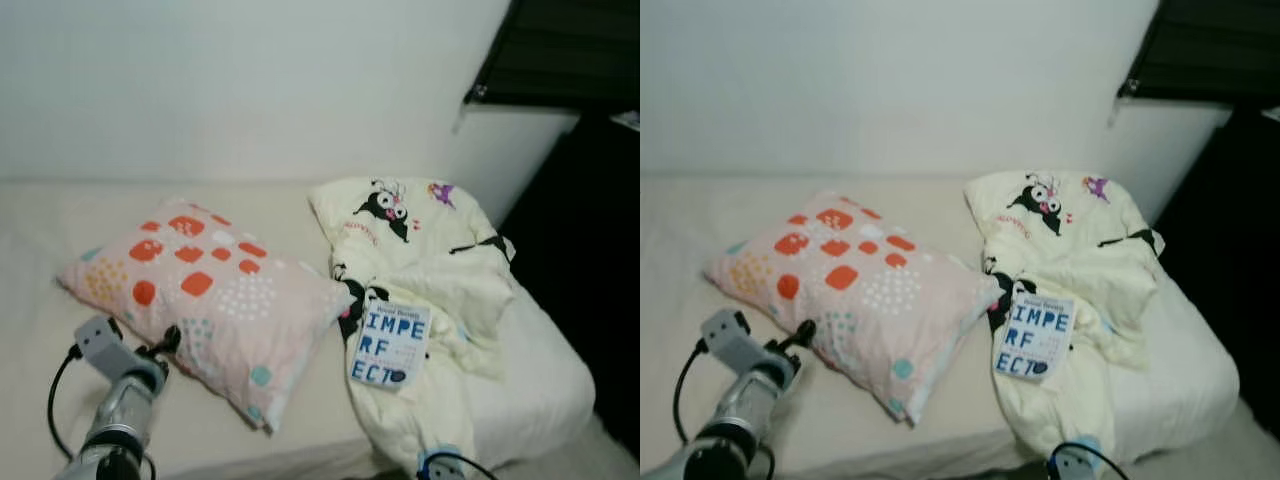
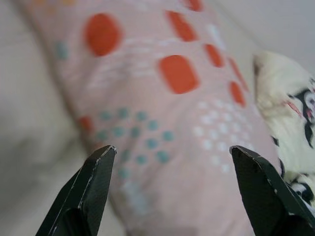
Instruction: Clean up the room
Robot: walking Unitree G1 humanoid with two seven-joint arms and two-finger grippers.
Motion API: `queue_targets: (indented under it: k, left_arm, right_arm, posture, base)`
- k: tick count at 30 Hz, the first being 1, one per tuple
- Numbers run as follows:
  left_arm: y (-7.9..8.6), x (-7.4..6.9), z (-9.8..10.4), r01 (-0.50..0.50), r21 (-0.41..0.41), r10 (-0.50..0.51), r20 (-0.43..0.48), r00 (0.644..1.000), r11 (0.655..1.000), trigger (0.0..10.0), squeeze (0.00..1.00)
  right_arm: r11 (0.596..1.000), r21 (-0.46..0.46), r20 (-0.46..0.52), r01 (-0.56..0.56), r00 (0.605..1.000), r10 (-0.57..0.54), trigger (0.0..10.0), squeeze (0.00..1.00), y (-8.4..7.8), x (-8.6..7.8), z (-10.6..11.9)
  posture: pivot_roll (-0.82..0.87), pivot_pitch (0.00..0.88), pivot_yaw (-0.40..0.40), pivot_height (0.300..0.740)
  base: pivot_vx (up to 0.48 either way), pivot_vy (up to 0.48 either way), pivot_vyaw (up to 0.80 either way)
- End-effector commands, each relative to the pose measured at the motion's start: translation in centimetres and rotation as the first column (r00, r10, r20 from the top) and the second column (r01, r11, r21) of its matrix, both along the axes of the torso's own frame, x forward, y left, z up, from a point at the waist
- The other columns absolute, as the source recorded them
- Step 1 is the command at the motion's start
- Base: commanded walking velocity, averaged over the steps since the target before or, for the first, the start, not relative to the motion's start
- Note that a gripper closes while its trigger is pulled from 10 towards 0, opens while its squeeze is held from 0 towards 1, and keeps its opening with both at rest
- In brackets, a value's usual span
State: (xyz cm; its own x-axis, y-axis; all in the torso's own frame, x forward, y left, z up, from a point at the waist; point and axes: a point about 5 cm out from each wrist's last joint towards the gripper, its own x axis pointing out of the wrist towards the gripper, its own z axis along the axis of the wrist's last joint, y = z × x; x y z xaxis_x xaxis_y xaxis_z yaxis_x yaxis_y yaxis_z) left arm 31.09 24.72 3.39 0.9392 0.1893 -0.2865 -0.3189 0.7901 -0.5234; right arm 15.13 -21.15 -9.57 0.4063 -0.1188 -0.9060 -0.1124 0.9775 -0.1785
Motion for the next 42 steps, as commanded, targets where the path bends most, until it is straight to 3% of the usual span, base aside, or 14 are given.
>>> queue_targets:
  k: [1, 12, 26, 31, 35, 39, 40, 42]
  left_arm:
    - [-1.0, 0.3, -0.1, 0.017, -0.030, -0.017, -0.003, 1.000, 0.999, 10.0, 0.00]
    - [-1.1, 0.6, 0.1, 0.004, -0.051, -0.003, 0.005, 1.000, 0.999, 10.0, 0.00]
    - [-1.3, 0.7, -0.2, -0.082, 0.000, 0.082, -0.113, 0.990, 0.997, 10.0, 0.00]
    - [-1.7, 0.3, -0.8, -0.100, -0.031, 0.095, -0.140, 0.986, 0.994, 10.0, 0.00]
    - [-1.6, 0.0, -1.2, -0.147, -0.122, 0.132, -0.126, 0.983, 0.982, 10.0, 0.00]
    - [-1.4, 0.0, -1.1, -0.178, -0.234, 0.164, -0.080, 0.983, 0.956, 10.0, 0.00]
    - [-1.2, -0.1, -1.1, -0.186, -0.244, 0.172, -0.081, 0.982, 0.952, 10.0, 0.00]
    - [-1.1, -0.1, -1.1, -0.192, -0.249, 0.177, -0.082, 0.981, 0.949, 10.0, 0.00]
  right_arm:
    - [1.000, -0.015, -0.022, 0.016, 1.000, -0.017, 10.0, 0.00, -0.7, -0.8, -0.2]
    - [1.000, -0.014, -0.009, 0.024, 1.000, -0.024, 10.0, 0.00, -0.9, -0.6, 0.0]
    - [0.999, -0.027, -0.011, 0.037, 0.999, -0.038, 10.0, 0.00, -0.8, -0.4, 0.0]
    - [0.998, -0.019, 0.010, 0.052, 0.999, -0.051, 10.0, 0.00, -0.8, -0.1, 0.1]
    - [0.998, -0.011, 0.060, 0.063, 0.996, -0.062, 10.0, 0.00, -1.0, 1.1, 0.7]
    - [1.000, -0.001, 0.163, 0.018, 0.986, -0.018, 10.0, 0.00, -0.8, 4.5, 2.2]
    - [1.000, 0.015, 0.202, 0.007, 0.979, -0.010, 10.0, 0.00, -0.4, 5.7, 2.8]
    - [1.000, 0.026, 0.228, 0.000, 0.974, -0.006, 10.0, 0.00, -0.1, 6.5, 3.2]
  posture:
    - [-0.13, 0.039, -0.053, 0.740]
    - [-0.14, 0.033, -0.053, 0.740]
    - [-0.14, 0.038, -0.052, 0.725]
    - [-0.15, 0.041, -0.050, 0.710]
    - [-0.16, 0.043, -0.049, 0.695]
    - [-0.17, 0.048, -0.049, 0.675]
    - [-0.18, 0.053, -0.050, 0.670]
    - [-0.18, 0.053, -0.050, 0.665]
  base:
    - [0.000, 0.000, -0.77]
    - [0.000, 0.000, -0.77]
    - [0.000, 0.000, 0.00]
    - [0.000, 0.000, 0.00]
    - [0.000, 0.000, 0.00]
    - [0.000, 0.000, 0.00]
    - [0.000, 0.000, 0.00]
    - [0.000, 0.000, 0.00]
